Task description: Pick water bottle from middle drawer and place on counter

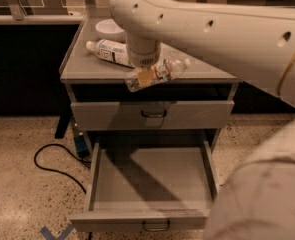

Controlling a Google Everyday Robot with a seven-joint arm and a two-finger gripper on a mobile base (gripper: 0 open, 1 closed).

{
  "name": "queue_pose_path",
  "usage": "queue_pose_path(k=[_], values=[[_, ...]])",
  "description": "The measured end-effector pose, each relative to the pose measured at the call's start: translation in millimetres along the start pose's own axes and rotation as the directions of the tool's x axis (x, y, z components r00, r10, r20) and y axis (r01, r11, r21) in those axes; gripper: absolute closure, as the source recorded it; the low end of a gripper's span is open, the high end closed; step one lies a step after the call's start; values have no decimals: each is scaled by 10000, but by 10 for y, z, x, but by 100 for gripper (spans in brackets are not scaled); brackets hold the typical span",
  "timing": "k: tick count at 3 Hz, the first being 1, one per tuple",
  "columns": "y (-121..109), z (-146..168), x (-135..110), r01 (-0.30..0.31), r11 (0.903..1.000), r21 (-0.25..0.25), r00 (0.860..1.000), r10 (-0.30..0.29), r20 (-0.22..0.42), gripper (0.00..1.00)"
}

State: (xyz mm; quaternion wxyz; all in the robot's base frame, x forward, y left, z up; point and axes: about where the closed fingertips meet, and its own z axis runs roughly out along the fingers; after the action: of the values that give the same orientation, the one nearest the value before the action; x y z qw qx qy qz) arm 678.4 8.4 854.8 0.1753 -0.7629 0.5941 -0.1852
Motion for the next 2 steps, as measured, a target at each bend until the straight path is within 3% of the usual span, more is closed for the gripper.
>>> queue_pose_path(k=[1,2], values=[[-180,-272,138,-388,9992,41,9990,388,-232,100],[-194,-225,304,-801,9967,100,9955,805,-498,100]])
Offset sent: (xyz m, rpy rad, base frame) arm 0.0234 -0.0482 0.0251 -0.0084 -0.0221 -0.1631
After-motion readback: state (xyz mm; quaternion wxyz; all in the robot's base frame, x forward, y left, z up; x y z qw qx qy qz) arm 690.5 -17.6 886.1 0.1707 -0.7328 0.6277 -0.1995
